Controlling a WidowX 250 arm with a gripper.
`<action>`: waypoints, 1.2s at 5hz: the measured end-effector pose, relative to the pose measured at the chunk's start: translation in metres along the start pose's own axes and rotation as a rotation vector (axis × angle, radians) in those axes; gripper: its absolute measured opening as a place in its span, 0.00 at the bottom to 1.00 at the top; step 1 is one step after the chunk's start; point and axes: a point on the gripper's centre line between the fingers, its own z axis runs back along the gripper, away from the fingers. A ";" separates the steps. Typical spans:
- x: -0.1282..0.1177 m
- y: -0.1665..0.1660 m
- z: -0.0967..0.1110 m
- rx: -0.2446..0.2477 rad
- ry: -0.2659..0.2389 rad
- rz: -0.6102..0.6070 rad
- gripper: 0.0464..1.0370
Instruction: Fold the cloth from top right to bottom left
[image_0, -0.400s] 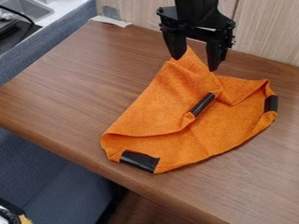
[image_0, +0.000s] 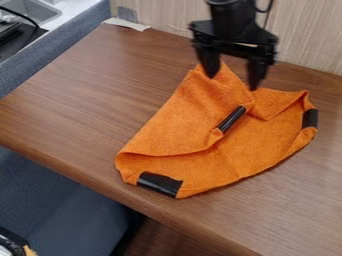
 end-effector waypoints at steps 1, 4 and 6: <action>0.015 -0.021 -0.016 0.009 -0.003 -0.042 0.96; 0.041 -0.072 -0.088 0.093 0.058 -0.070 0.96; 0.037 -0.074 -0.113 0.109 0.133 -0.046 0.65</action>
